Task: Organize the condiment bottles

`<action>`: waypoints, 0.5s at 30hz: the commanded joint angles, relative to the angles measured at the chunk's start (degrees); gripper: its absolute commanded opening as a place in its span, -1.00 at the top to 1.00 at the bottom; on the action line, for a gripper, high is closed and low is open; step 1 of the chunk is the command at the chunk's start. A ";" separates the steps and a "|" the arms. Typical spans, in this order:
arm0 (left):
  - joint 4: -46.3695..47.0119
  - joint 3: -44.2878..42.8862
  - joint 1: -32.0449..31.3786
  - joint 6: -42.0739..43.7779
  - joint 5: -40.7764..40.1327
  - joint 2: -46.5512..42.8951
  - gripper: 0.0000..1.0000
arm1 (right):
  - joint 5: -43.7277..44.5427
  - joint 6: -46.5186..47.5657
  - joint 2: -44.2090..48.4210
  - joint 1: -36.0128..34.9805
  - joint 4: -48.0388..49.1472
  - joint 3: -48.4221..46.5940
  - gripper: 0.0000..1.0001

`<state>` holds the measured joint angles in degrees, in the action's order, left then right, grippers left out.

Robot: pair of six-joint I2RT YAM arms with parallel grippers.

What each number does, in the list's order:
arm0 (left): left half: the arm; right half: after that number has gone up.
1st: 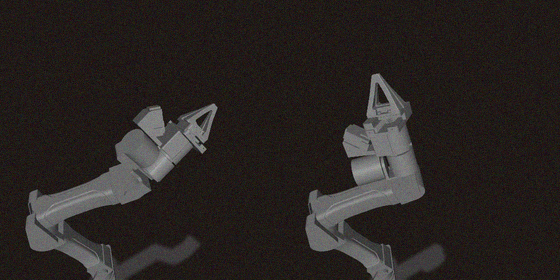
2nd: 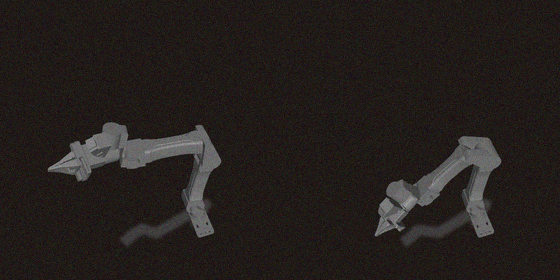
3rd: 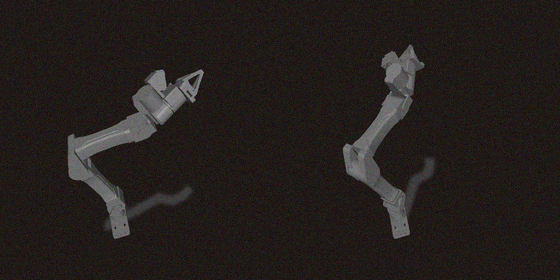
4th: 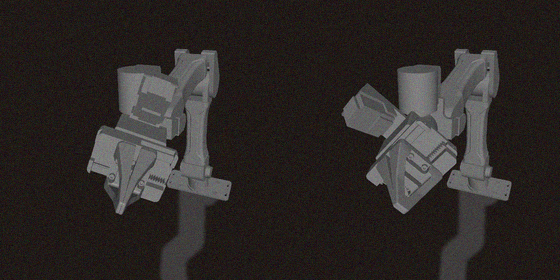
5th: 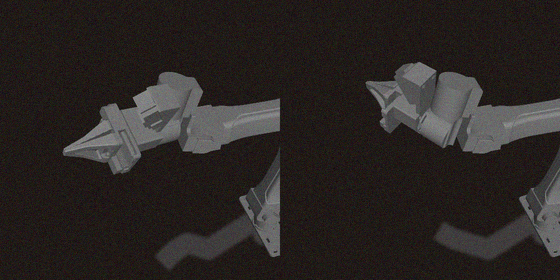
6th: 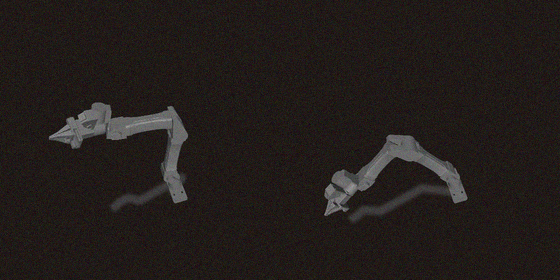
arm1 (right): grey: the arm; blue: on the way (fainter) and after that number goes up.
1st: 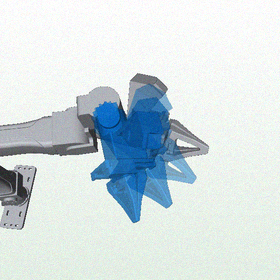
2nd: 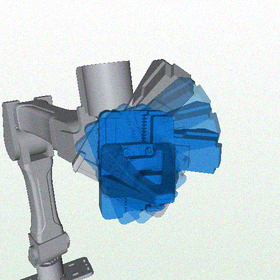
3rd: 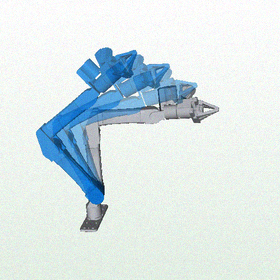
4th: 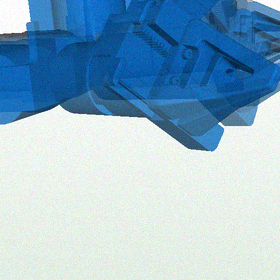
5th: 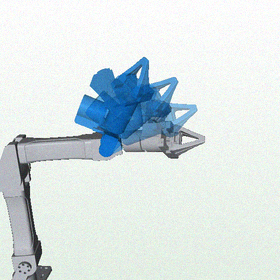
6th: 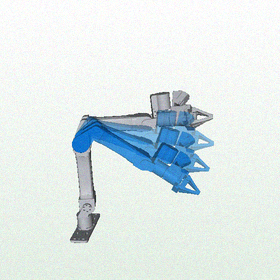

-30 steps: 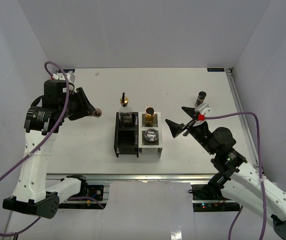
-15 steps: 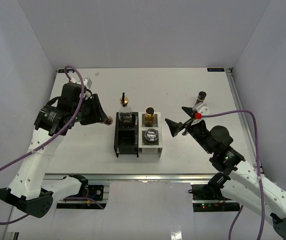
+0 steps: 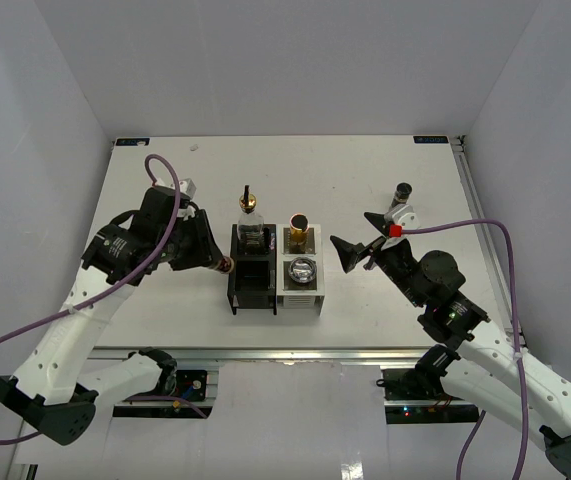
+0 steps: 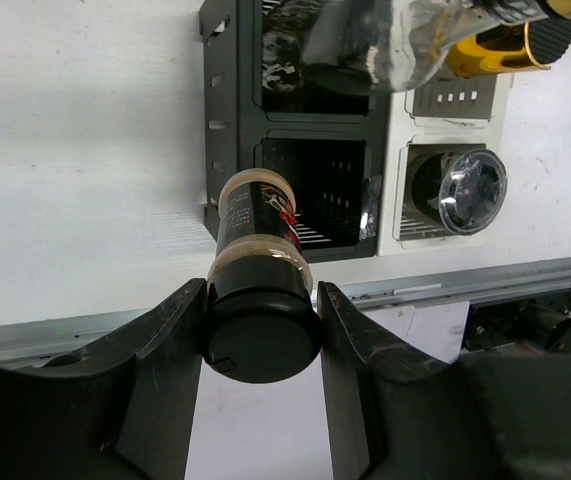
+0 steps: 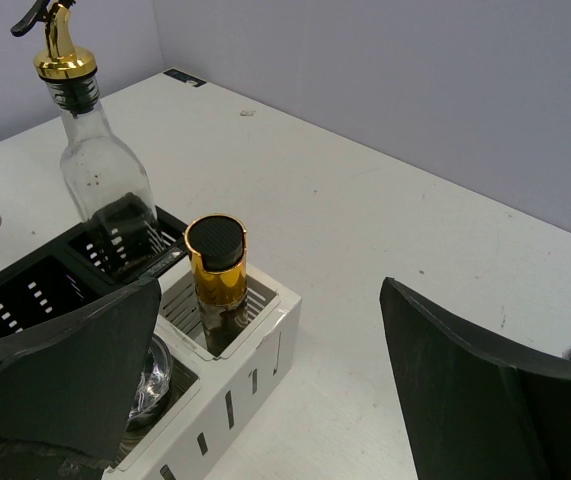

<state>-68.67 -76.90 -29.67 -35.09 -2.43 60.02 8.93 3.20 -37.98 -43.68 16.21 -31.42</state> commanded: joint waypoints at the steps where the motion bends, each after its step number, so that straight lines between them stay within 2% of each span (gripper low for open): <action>1: 1.34 -1.31 -2.14 -2.26 -0.55 0.10 1.00 | 1.44 0.49 0.19 -0.01 0.93 -2.77 -0.95; 15: 0.11 -0.98 -12.21 -8.54 -7.47 5.60 1.00 | 2.23 0.67 0.46 -0.07 0.92 -1.80 -0.95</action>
<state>-68.80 -76.90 -40.16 -40.91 -6.79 64.94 9.61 3.25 -38.02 -43.68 16.19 -31.42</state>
